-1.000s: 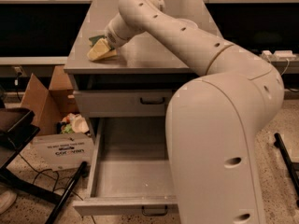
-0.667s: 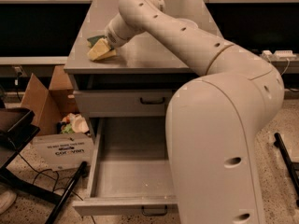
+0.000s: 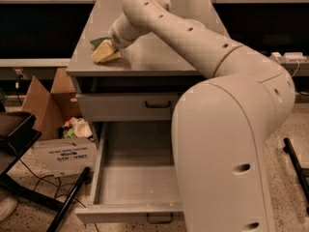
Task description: Place sponge into middle drawer
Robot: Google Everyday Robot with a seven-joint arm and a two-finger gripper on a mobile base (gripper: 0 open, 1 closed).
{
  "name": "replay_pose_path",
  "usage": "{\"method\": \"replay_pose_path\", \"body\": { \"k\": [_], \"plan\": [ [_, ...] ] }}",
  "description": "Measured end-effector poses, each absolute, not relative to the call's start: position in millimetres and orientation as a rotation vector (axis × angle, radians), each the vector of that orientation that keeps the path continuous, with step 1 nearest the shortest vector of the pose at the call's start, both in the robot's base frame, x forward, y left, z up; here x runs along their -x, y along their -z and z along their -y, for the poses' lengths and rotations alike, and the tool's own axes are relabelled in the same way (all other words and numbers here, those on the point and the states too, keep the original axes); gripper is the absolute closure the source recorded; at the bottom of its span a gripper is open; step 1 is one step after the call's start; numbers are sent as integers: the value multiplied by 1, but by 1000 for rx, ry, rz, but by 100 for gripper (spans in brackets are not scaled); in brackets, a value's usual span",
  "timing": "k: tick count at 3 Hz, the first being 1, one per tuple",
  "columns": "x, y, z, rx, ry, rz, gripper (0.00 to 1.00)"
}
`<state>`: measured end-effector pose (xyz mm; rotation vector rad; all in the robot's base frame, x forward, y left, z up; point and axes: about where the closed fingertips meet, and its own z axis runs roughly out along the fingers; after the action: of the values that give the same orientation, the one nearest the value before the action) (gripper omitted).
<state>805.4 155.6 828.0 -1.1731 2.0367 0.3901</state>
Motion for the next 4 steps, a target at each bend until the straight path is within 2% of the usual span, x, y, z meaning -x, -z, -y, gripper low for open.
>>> {"method": "replay_pose_path", "body": {
  "k": [1, 3, 4],
  "plan": [
    [-773, -835, -132, 1225, -268, -2145, 100],
    [-621, -889, -37, 1376, -21, -2389, 100],
    [-540, -897, 16, 1337, -73, -2484, 100]
  ]
}}
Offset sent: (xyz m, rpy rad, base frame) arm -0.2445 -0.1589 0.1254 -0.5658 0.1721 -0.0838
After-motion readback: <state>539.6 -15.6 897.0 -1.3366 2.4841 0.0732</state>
